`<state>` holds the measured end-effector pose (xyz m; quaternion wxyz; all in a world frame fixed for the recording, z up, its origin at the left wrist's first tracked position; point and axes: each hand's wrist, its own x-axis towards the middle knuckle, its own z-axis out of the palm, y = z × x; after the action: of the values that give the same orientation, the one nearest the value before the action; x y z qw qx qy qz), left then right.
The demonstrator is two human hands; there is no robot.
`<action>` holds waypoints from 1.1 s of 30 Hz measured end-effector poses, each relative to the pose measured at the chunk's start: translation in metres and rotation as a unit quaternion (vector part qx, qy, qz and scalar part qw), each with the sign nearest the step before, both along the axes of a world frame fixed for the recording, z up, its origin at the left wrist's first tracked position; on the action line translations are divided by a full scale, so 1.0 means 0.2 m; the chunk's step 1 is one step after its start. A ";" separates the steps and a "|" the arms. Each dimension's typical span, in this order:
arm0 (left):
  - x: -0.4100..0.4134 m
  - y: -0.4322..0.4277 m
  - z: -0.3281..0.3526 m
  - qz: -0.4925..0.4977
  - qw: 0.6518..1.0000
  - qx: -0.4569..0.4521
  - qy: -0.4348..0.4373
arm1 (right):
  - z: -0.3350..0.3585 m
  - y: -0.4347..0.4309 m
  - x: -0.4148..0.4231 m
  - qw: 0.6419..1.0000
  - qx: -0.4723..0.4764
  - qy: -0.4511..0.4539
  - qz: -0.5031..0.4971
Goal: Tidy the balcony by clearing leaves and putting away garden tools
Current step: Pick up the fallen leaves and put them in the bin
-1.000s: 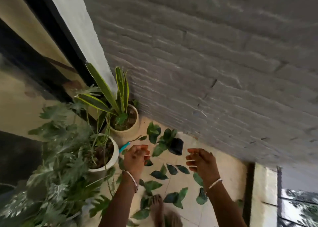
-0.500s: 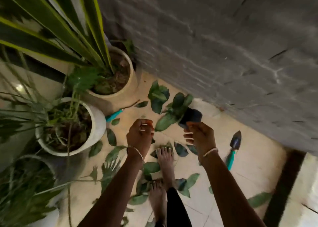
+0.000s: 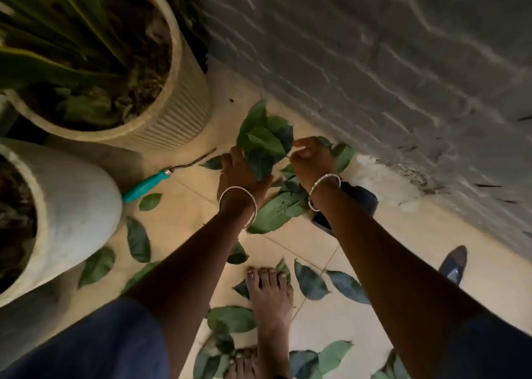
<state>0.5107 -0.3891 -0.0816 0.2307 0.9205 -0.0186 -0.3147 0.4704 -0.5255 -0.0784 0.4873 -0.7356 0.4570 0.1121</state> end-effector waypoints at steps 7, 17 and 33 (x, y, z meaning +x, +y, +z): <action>0.07 -0.05 -0.26 -0.048 0.997 0.055 -0.026 | -0.31 -0.01 0.20 0.986 -0.062 0.026 0.154; 0.14 0.00 -0.36 -0.118 0.988 0.084 -0.062 | -0.25 -0.08 0.11 0.983 -0.147 0.060 0.097; 0.14 -0.17 -0.43 -0.271 0.949 0.090 -0.133 | -0.23 -0.25 -0.18 0.934 -0.108 0.180 0.288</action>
<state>0.5395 -0.4230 -0.1669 0.0482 0.9313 -0.2691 -0.2408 0.4349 -0.5757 -0.1236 0.2612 -0.8513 0.3147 0.3287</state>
